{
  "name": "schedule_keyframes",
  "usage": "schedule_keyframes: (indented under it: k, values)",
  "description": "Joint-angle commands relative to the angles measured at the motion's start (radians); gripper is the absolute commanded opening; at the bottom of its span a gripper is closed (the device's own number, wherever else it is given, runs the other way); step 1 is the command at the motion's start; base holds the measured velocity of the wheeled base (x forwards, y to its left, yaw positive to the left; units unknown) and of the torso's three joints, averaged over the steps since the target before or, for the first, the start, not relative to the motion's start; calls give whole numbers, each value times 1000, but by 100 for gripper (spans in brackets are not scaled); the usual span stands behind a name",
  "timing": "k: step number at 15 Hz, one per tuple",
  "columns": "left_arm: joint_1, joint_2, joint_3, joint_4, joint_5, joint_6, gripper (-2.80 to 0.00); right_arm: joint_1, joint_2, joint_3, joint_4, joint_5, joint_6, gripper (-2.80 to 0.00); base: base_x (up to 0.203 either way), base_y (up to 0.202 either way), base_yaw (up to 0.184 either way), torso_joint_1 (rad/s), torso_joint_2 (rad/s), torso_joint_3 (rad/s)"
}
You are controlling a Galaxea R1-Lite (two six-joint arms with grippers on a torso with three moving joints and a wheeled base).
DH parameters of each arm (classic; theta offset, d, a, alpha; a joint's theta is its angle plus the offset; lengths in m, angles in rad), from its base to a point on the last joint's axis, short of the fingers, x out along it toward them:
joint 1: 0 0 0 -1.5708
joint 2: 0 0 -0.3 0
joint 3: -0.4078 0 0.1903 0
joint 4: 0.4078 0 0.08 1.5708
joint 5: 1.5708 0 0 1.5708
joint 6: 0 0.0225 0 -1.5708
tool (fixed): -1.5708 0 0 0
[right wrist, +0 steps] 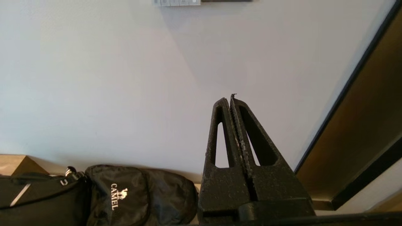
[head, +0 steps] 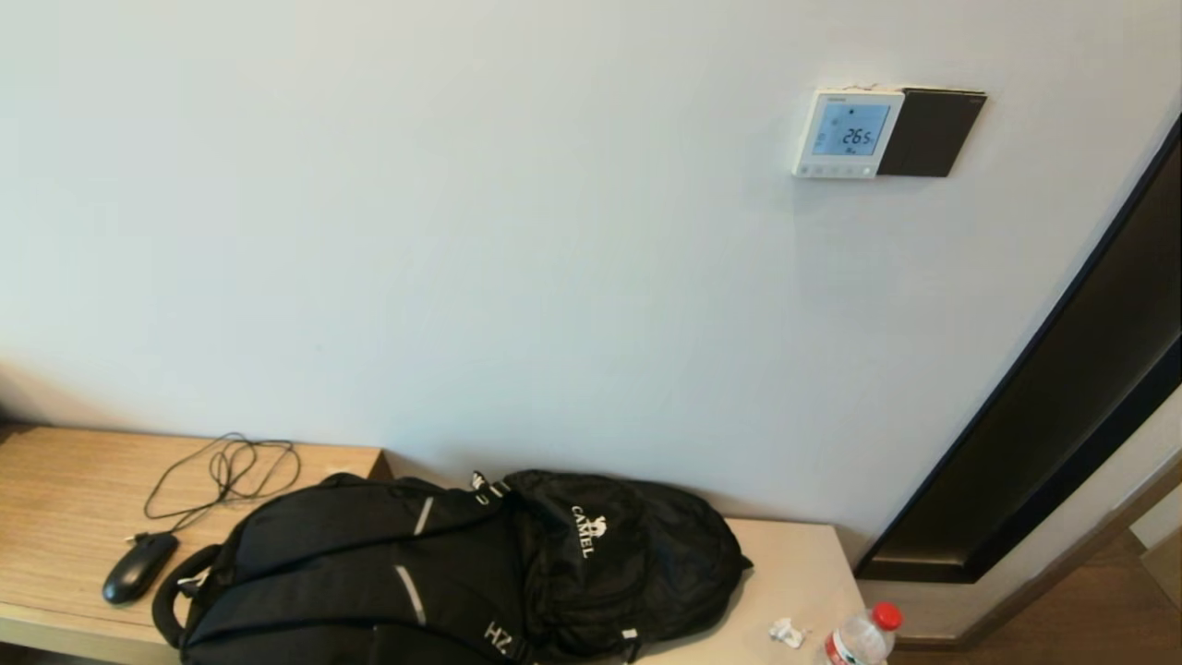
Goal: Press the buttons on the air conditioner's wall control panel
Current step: Turn off the central air conditioner
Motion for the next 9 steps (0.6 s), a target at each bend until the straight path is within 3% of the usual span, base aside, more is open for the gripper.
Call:
schedule_keyframes:
  k: [1, 9]
  values:
    - [0, 0, 0, -1, 0, -2, -280, 1, 166, -106, -4, 0, -1, -280, 0, 0, 0, 0, 0, 0]
    - [0, -1, 0, -1, 0, -1, -280, 55, 546, -416, -9, -79, -1, -280, 0, 0, 0, 0, 0, 0]
